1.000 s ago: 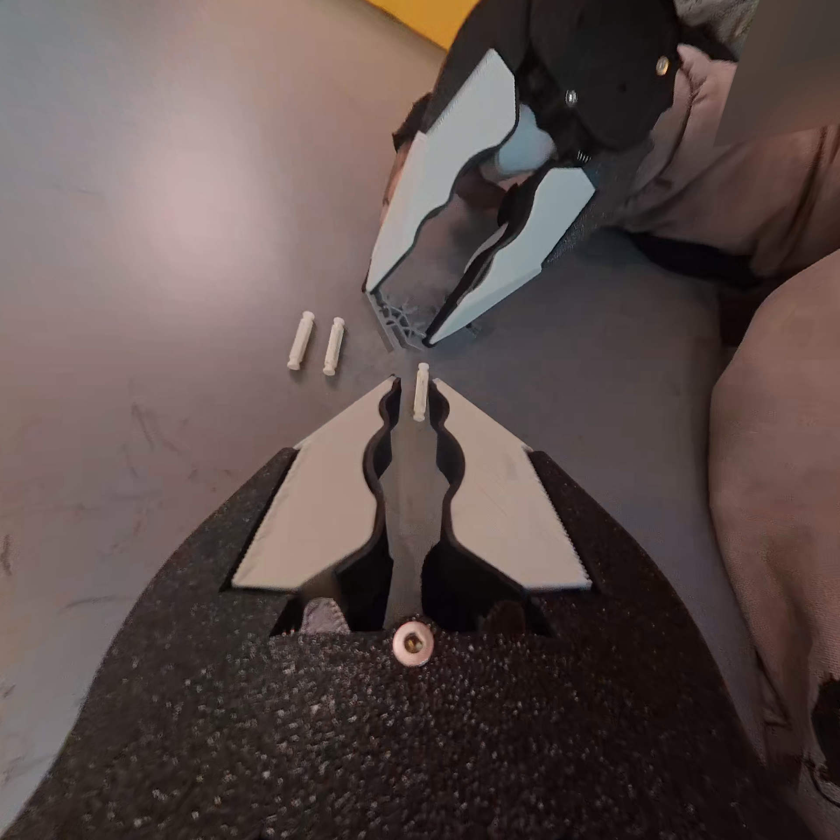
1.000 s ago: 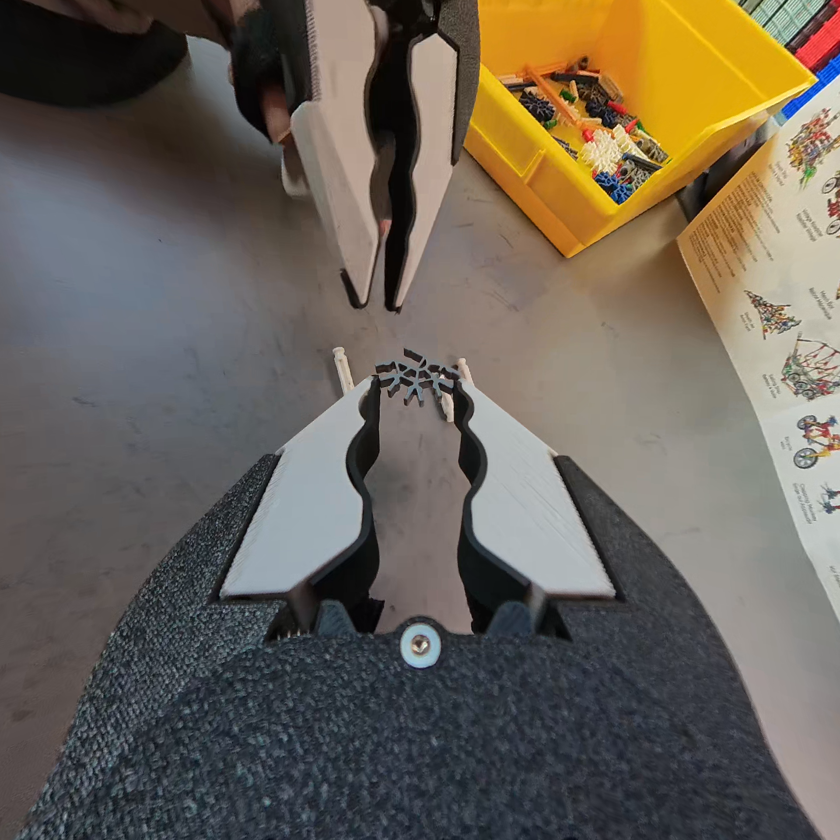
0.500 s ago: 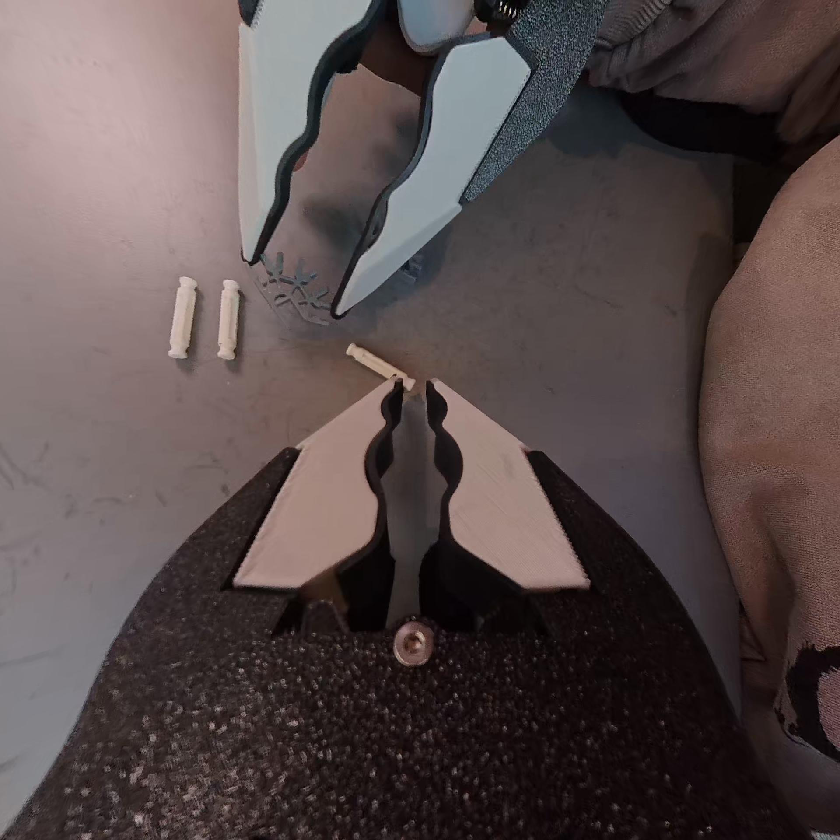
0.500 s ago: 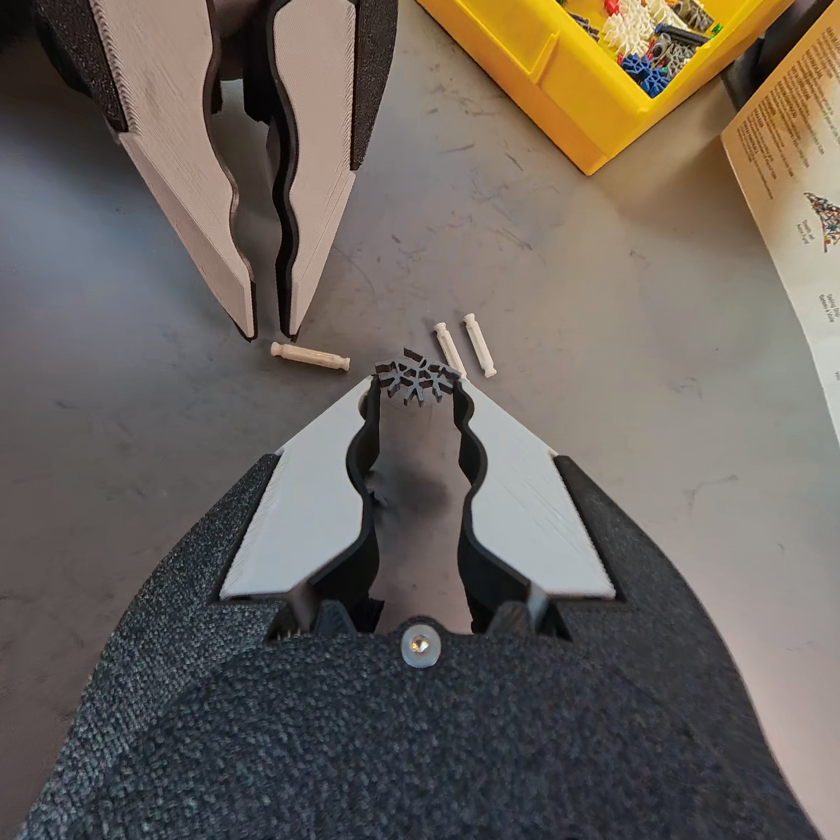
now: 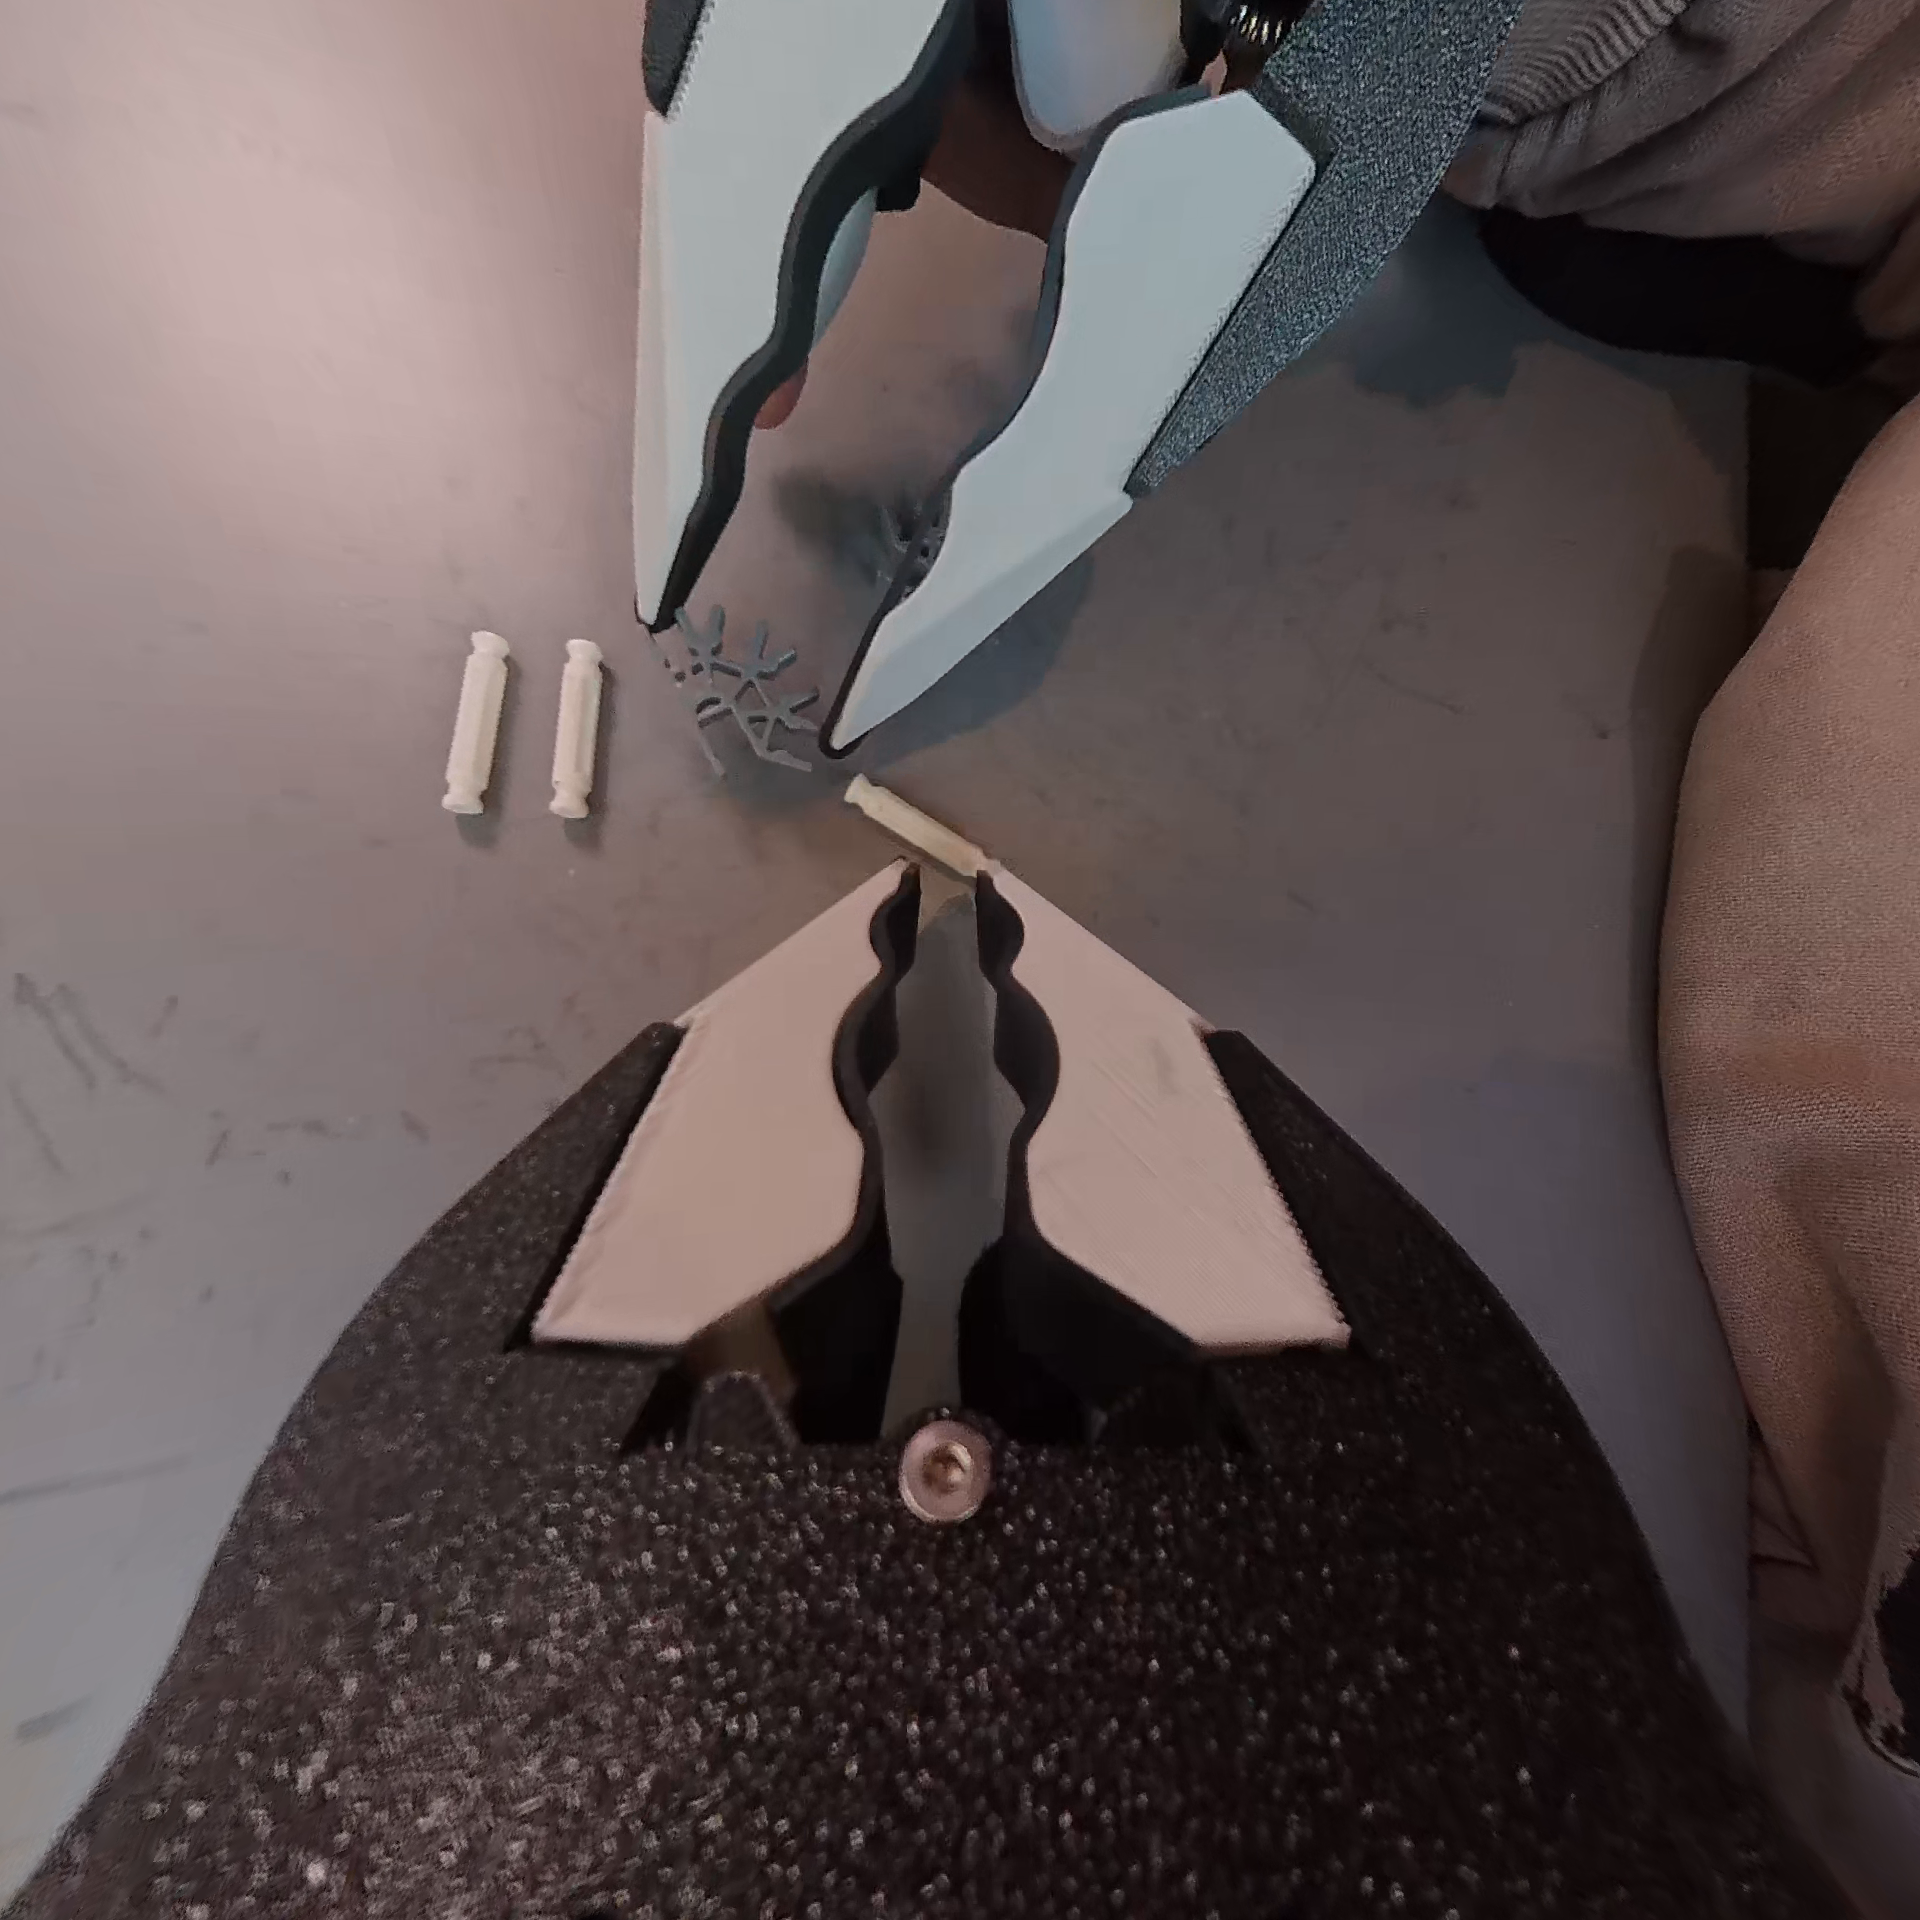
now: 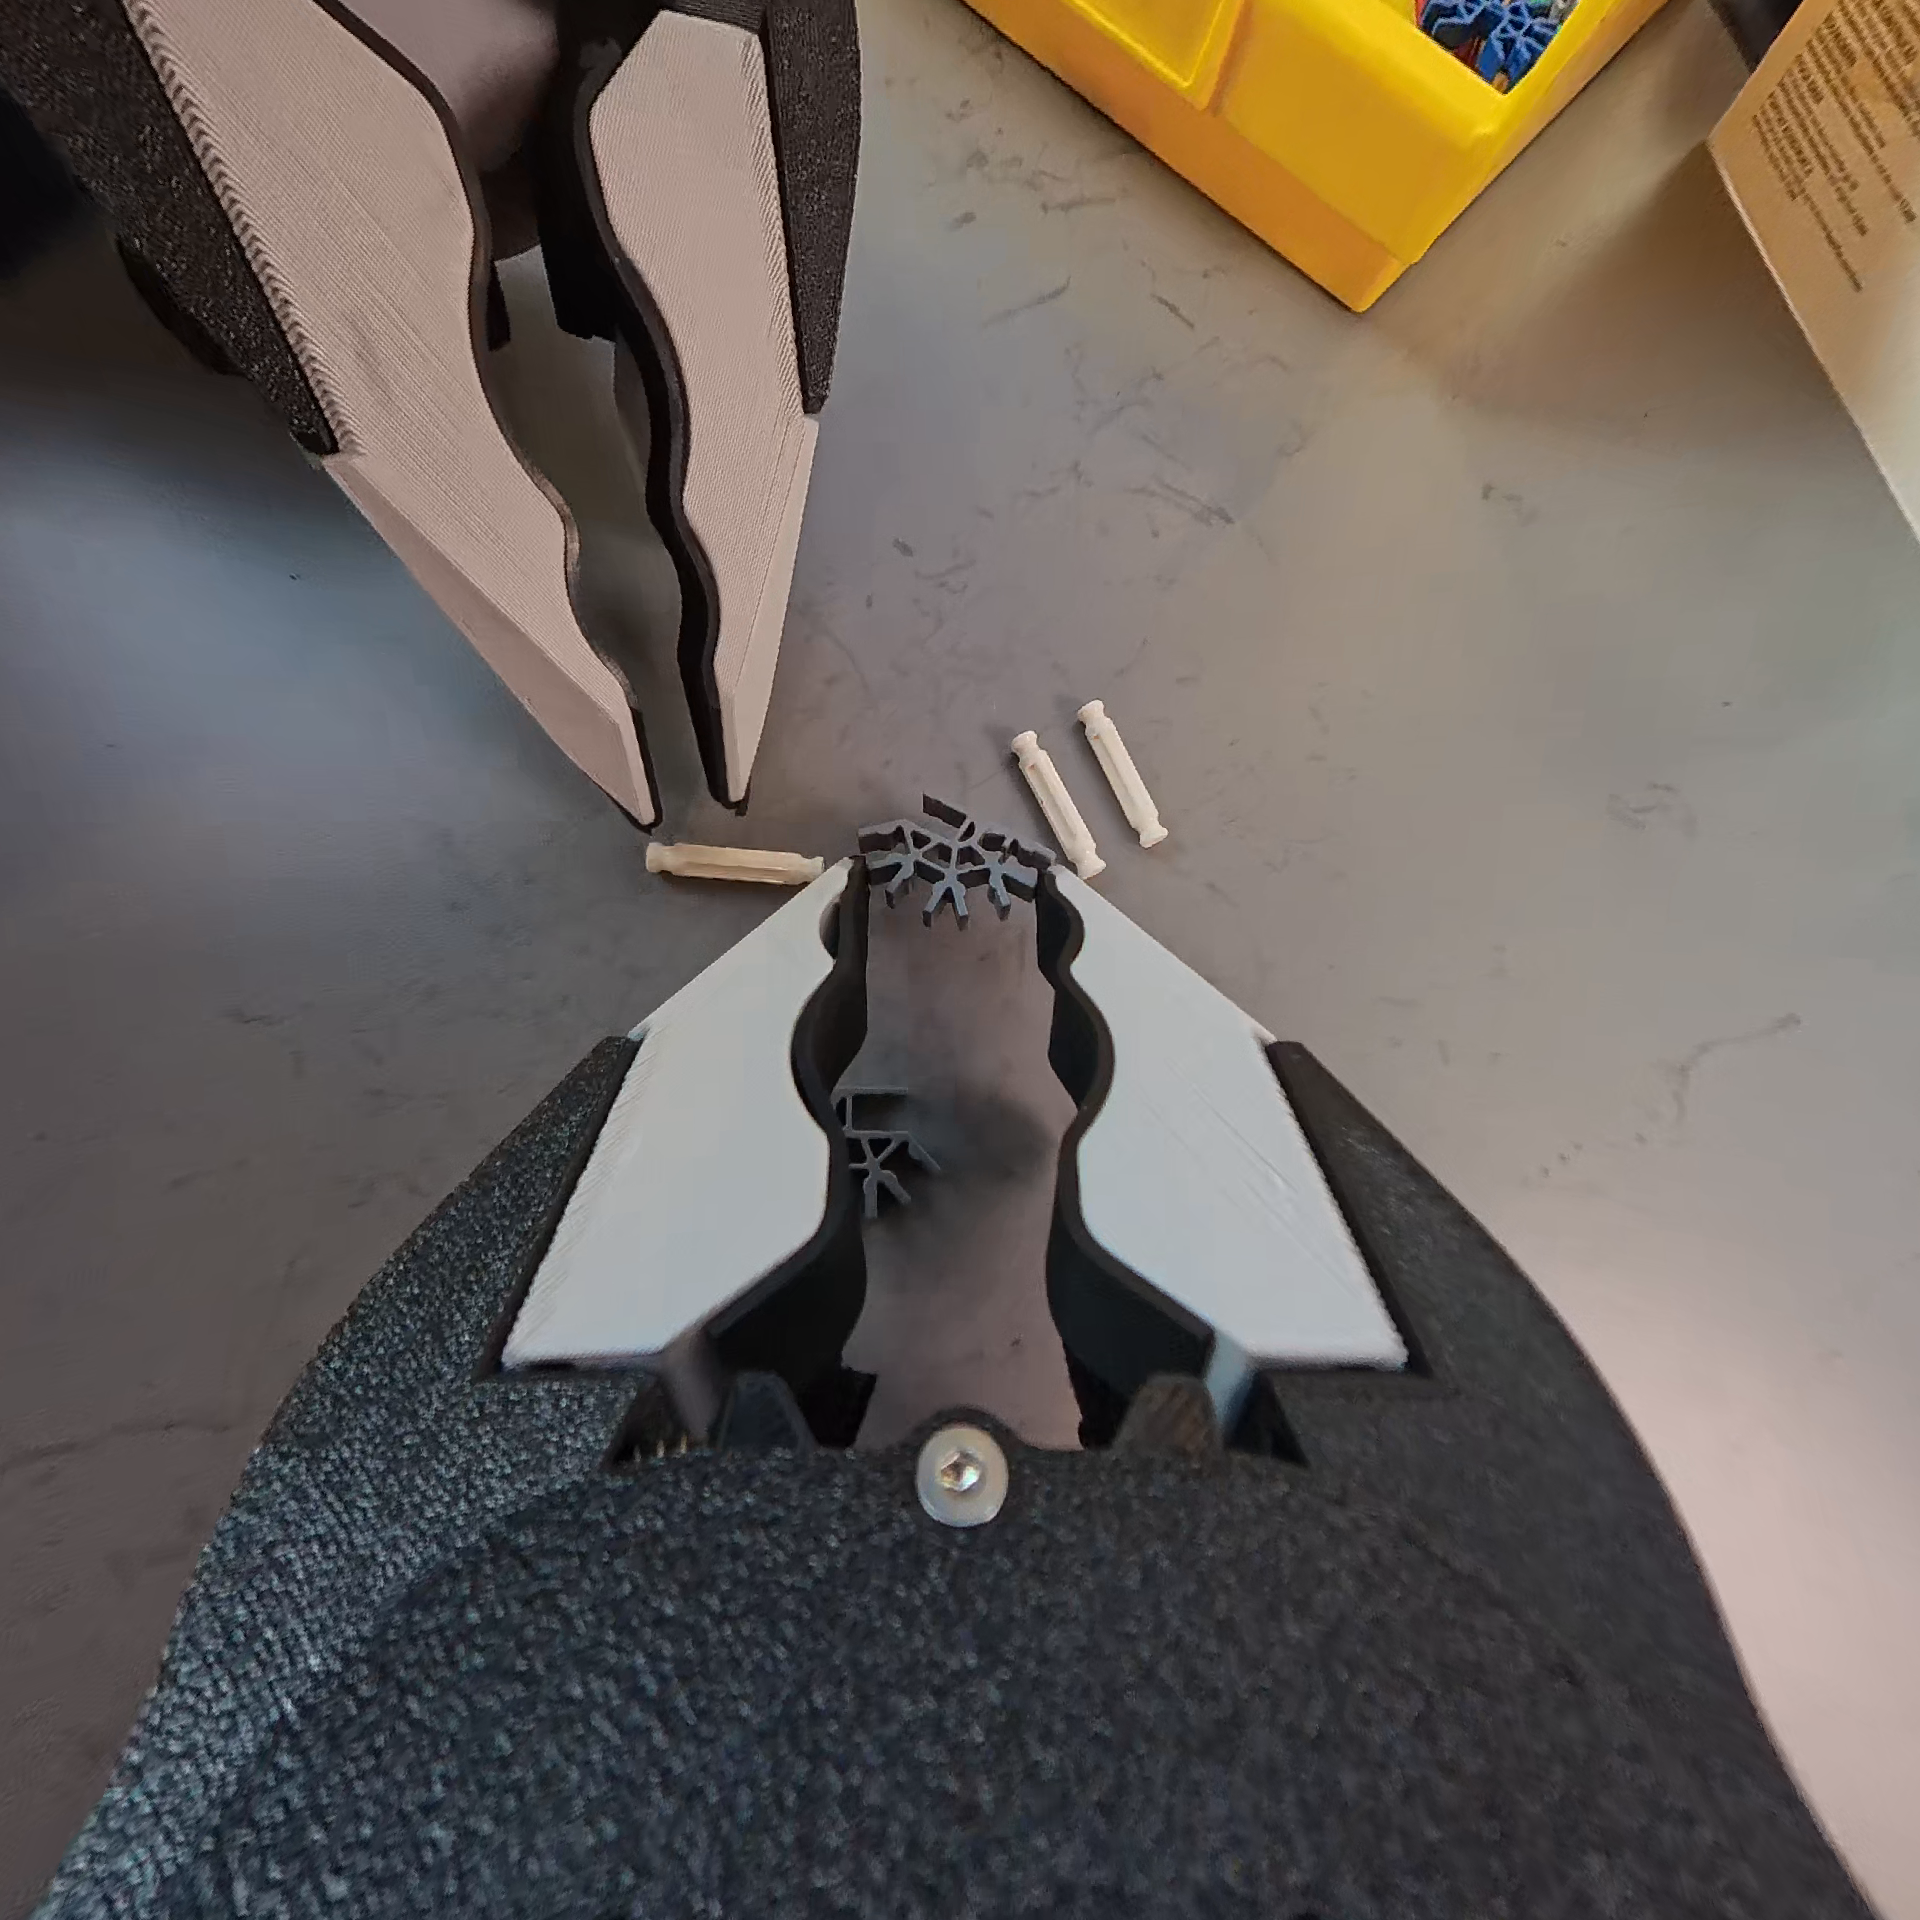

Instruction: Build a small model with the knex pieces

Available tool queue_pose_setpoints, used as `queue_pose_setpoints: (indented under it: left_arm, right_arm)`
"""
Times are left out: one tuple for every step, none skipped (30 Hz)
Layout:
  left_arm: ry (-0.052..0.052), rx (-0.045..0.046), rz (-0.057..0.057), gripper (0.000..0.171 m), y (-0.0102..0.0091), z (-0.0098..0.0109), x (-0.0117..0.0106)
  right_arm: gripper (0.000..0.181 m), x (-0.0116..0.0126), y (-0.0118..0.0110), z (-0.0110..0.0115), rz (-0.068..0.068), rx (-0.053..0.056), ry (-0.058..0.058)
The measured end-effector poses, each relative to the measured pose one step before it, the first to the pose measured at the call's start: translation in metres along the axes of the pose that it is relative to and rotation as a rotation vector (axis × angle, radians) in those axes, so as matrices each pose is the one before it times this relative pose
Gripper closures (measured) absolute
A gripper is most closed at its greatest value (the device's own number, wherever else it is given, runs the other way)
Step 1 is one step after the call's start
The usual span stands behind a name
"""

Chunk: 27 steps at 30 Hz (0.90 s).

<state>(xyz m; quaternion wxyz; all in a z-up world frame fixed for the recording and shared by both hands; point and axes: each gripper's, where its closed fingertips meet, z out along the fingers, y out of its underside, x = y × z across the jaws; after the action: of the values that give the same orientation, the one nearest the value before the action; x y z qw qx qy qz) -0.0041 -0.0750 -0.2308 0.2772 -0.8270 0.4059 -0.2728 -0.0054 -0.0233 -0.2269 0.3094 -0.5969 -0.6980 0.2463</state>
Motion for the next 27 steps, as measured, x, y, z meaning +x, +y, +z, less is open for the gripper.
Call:
queue_pose_setpoints:
  left_arm:
    - [-0.0004,0.00004,-0.0033,0.161,0.00028,0.00064,-0.00055]
    - [0.0019,-0.00147,0.0018,0.161,0.00026,0.00141,0.00054]
    - [0.0055,-0.00520,0.0055,0.161,0.00052,0.00174,0.00185]
    - [0.0020,-0.00895,0.0071,0.161,0.00098,0.00174,0.00144]
    - [-0.0041,-0.00711,0.0065,0.161,0.00078,0.00102,0.00047]
    - [-0.0043,-0.00044,0.0046,0.161,-0.00043,-0.00004,0.00033]
    - [-0.0009,0.00032,0.0026,0.161,-0.00049,-0.00046,0.00043]
    - [-0.0011,0.00022,0.0023,0.160,-0.00019,-0.00048,0.00036]
    - [-0.0030,-0.00124,0.0030,0.159,0.00012,-0.00033,-0.00019]
    - [-0.0042,-0.00143,0.0040,0.158,0.00023,0.00000,-0.00038]
    - [-0.0017,0.00073,0.0041,0.158,-0.00008,-0.00002,-0.00020]
    - [0.0021,0.00223,0.0025,0.157,-0.00029,-0.00010,0.00027]
    - [0.0025,0.00180,0.0002,0.157,-0.00013,0.00013,0.00026]
    - [0.0000,-0.00130,-0.0019,0.156,0.00030,0.00031,-0.00006]
    - [-0.0031,-0.00259,-0.0014,0.156,0.00046,0.00065,-0.00052]
    - [-0.0038,-0.00009,0.0005,0.156,-0.00017,0.00063,-0.00040]
    - [-0.0030,0.00254,-0.0011,0.156,-0.00055,0.00071,-0.00008]
    - [-0.0024,0.00265,-0.0038,0.156,-0.00075,0.00056,0.00002]
    - [-0.0003,-0.00019,-0.0033,0.155,-0.00007,0.00021,0.00019]
    - [-0.0002,-0.00064,-0.0024,0.155,-0.00005,-0.00019,0.00017]
    - [-0.0029,-0.00124,-0.0032,0.155,0.00017,-0.00031,-0.00049]
    - [-0.0038,-0.00052,-0.0053,0.154,-0.00005,-0.00030,-0.00052]
    - [-0.0016,0.00028,-0.0094,0.153,-0.00019,-0.00016,-0.00025]
    - [-0.0034,0.00267,-0.0135,0.152,-0.00077,-0.00009,-0.00035]
    - [-0.0043,0.00610,-0.0146,0.151,-0.00128,0.00006,-0.00028]
    - [-0.0035,0.00822,-0.0172,0.150,-0.00176,0.00023,0.00001]
    - [-0.0016,0.00849,-0.0189,0.149,-0.00189,0.00062,0.00044]
  right_arm:
    - [0.152,0.00087,0.00102,0.00034,0.0067,-0.0045,0.0030]
    - [0.152,0.00029,0.00140,0.00056,0.0027,-0.0071,0.0019]
    - [0.152,-0.00040,0.00101,0.00076,-0.0041,-0.0048,0.0001]
    - [0.152,-0.00087,0.00102,0.00089,-0.0052,-0.0059,-0.0010]
    - [0.152,-0.00017,0.00102,0.00074,-0.0051,-0.0080,0.0037]
    - [0.151,0.00020,0.00118,0.00056,-0.0077,-0.0084,0.0059]
    - [0.151,-0.00013,-0.00046,-0.00023,-0.0049,0.0013,0.0019]
    - [0.151,-0.00015,0.00037,-0.00016,-0.0024,-0.0040,-0.0003]
    - [0.151,-0.00014,0.00028,-0.00017,0.0008,-0.0006,-0.0026]
    - [0.151,-0.00022,0.00012,-0.00004,0.0040,0.0010,-0.0043]
    - [0.152,-0.00063,0.00023,0.00000,0.0048,0.0015,-0.0081]
    - [0.152,-0.00105,0.00043,-0.00031,0.0038,0.0013,-0.0129]
    - [0.152,-0.00152,0.00064,-0.00056,0.0041,-0.0001,-0.0168]
    - [0.151,-0.00116,0.00025,-0.00081,0.0040,0.0027,-0.0142]
    - [0.151,-0.00058,0.00010,-0.00071,0.0039,0.0032,-0.0102]
    - [0.152,-0.00068,0.00035,-0.00039,0.0020,-0.0002,-0.0085]
    - [0.152,-0.00014,0.00015,-0.00003,-0.0006,0.0005,-0.0018]
    - [0.155,0.00004,-0.00001,0.00006,-0.0035,0.0007,0.0008]
    - [0.157,-0.00131,-0.00011,-0.00022,-0.0063,0.0015,-0.0073]
    - [0.157,-0.00115,0.00013,-0.00027,-0.0041,-0.0010,-0.0066]
    - [0.157,-0.00063,0.00036,-0.00034,-0.0040,-0.0032,-0.0030]
    - [0.157,-0.00093,0.00033,-0.00037,-0.0065,-0.0027,-0.0048]
    - [0.157,-0.00049,0.00040,-0.00039,-0.0048,-0.0030,-0.0022]
    - [0.157,-0.00011,0.00025,-0.00032,-0.0011,-0.0036,-0.0001]
    - [0.157,0.00039,0.00047,-0.00027,0.0026,-0.0046,0.0024]
    - [0.157,0.00044,0.00058,-0.00040,0.0049,-0.0063,0.0030]
    - [0.157,0.00027,0.00068,-0.00051,0.0051,-0.0088,0.0030]
